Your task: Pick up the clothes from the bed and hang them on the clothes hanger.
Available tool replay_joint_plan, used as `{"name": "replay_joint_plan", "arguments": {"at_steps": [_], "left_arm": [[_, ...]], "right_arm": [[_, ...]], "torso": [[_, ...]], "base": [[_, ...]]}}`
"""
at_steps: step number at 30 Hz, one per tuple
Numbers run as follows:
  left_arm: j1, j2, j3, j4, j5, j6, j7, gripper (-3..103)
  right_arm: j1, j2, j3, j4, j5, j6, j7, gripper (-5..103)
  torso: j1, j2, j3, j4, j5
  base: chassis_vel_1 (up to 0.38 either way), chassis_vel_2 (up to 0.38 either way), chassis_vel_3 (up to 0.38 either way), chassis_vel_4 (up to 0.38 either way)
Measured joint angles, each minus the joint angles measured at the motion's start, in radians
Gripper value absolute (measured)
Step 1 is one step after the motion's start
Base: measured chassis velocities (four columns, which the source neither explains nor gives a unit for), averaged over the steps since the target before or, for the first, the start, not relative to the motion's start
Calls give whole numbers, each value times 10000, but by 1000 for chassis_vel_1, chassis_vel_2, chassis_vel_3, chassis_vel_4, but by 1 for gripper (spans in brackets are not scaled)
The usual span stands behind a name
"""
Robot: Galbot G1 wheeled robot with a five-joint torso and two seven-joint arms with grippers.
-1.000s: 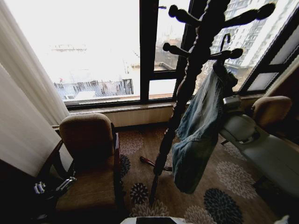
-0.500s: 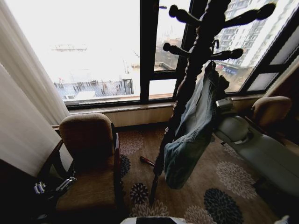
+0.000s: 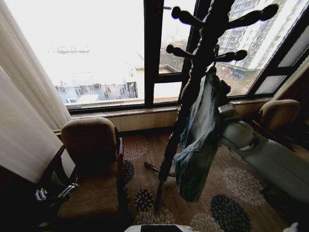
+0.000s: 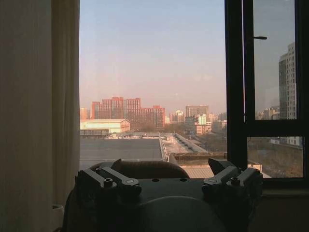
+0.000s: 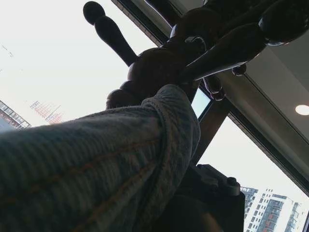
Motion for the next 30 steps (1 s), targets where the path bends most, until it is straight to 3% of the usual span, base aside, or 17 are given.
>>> {"name": "replay_joint_plan", "arguments": {"at_steps": [21,30], "left_arm": [[0,0,0,0,0,1,0,100],[0,0,0,0,0,0,0,100]], "right_arm": [[-1424,-87,915,1013,-181,-225,259,21],[-3917,147,2724,1523,-700,-182,270,19]], "torso": [[1,-2,1,6,-2],[0,0,0,2,-2]], "base": [[0,0,0,0],[0,0,0,0]]}}
